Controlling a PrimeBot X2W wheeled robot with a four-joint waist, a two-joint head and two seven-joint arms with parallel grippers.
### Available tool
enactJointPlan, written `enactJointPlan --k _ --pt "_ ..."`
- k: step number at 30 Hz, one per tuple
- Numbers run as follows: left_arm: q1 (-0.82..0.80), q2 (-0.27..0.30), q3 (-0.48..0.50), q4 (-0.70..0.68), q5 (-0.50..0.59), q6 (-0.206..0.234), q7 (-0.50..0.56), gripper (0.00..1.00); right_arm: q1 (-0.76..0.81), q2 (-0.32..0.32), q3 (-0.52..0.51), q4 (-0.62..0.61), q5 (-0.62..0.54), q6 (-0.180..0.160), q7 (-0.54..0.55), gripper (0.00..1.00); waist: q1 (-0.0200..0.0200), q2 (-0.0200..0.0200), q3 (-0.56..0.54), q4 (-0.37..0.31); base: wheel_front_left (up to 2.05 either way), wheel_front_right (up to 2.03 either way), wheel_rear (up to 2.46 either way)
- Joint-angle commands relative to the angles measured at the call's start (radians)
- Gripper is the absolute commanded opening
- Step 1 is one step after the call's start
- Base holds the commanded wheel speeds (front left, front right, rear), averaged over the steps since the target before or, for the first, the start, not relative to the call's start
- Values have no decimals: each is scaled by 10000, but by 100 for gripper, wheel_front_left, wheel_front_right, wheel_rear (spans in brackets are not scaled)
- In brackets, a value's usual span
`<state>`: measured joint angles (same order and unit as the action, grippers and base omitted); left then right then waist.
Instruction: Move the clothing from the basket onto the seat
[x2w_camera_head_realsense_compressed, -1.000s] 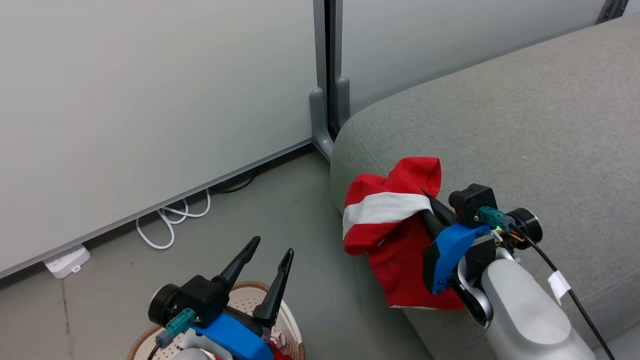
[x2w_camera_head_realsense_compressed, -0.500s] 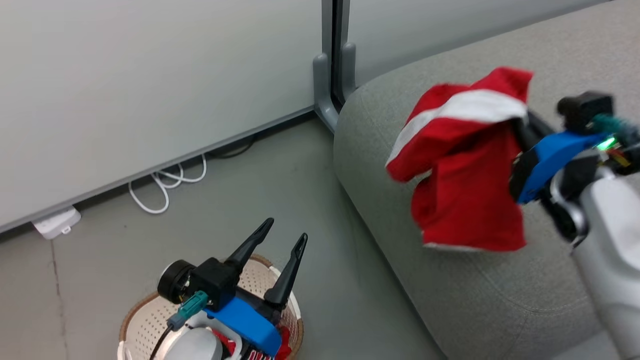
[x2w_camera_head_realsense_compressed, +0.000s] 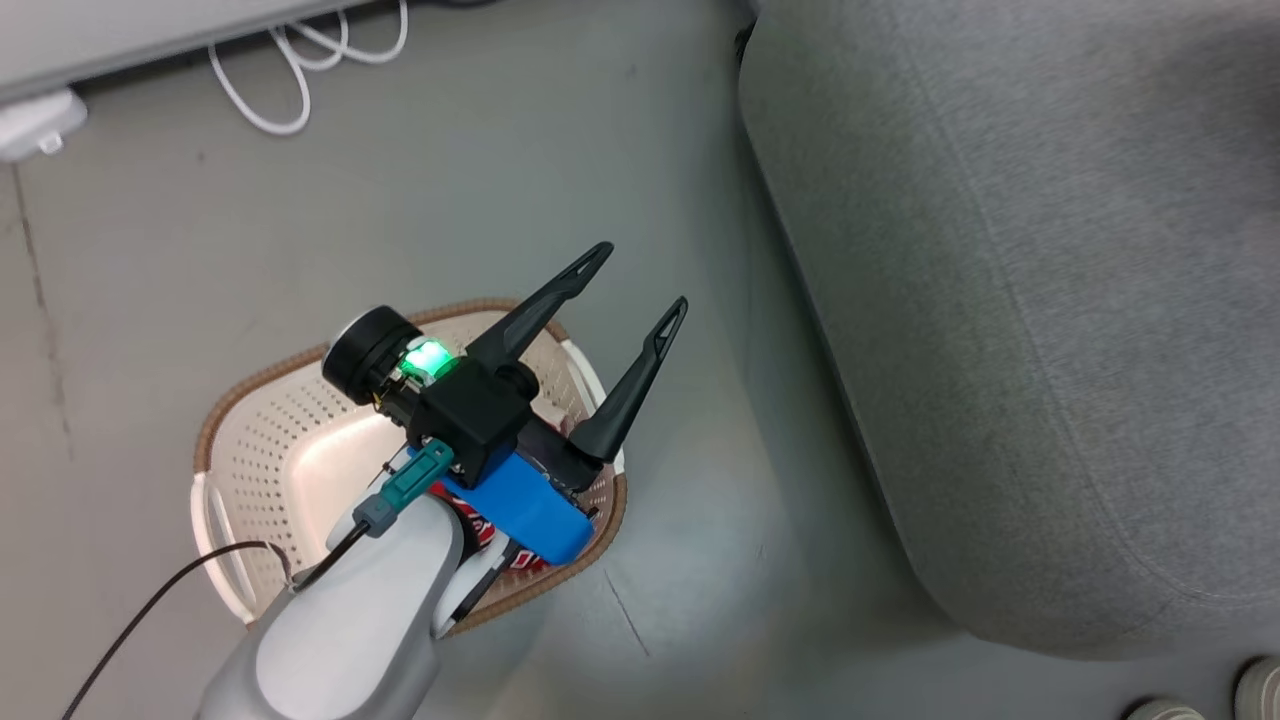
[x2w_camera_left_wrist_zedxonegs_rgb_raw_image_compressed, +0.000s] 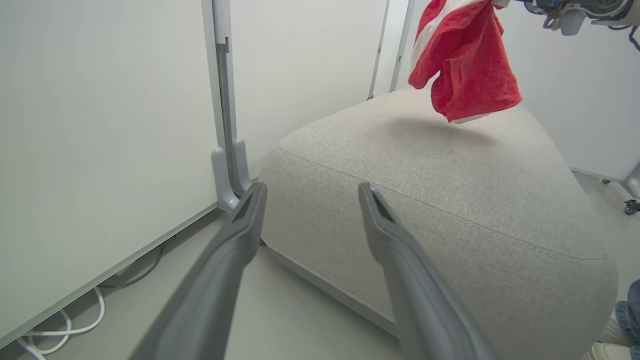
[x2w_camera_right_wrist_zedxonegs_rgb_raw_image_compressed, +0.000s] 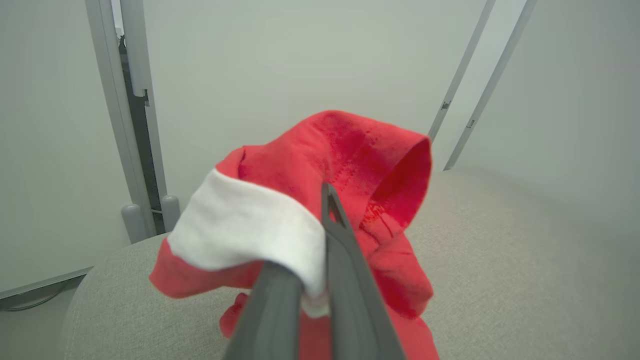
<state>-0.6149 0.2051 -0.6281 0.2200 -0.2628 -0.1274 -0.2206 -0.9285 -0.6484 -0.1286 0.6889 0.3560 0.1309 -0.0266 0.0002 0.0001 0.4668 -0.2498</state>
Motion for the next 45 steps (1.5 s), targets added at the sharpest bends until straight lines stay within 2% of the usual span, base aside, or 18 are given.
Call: enactJointPlan --k 1,9,11,12,13,21,28,32,36,40,45 --pt "-286 26 -92 -137 43 -32 -28 100 112 179 -183 357 -58 -3 -372 0 -2 -1 1516 544 0 0 0" --pt "-726 -21 -392 -75 -48 -36 -146 100 429 548 -438 1896 -618 -3 -1315 0 -2 -1 1896 690 0 0 0" --pt "-785 20 -436 31 -80 -35 -200 100 367 629 -367 2198 -804 -3 -1481 41 -2 -1 1807 690 0 0 0" --pt "-797 33 -434 81 -105 -35 -216 100 329 655 -331 2310 -917 -5 -1556 77 -2 -1 1733 678 0 0 0" --pt "-777 17 -432 123 -144 -35 -243 100 287 659 -327 2419 -987 -5 -1605 100 -2 -1 1653 671 0 0 0" --pt "-21 -160 -328 726 -481 11 -426 100 373 590 200 2830 -1749 -5 -1702 100 -2 -1 305 810 0 0 0" --pt "1239 -434 473 1100 -955 77 -445 100 1449 518 726 2035 -2149 -5 -1810 100 -2 -1 -1506 1226 0 0 0" --pt "2019 -512 1123 1263 -1026 177 -448 100 2506 643 939 813 -2341 -3 -1752 100 -2 -1 -2406 1468 0 0 0" --pt "2616 -564 1642 1401 -936 179 -449 100 3862 977 618 -777 -2516 -5 -1352 100 -2 -1 -2958 1661 0 0 0" --pt "3178 -617 2258 1481 -955 225 -450 100 5524 1702 233 -2756 -2766 -3 -836 100 -2 -1 -3537 1814 0 0 0" --pt "3913 -691 3085 1529 -854 341 -450 100 7573 2914 99 -5044 -3071 -5 -265 100 -2 -1 -4210 1975 0 0 0"
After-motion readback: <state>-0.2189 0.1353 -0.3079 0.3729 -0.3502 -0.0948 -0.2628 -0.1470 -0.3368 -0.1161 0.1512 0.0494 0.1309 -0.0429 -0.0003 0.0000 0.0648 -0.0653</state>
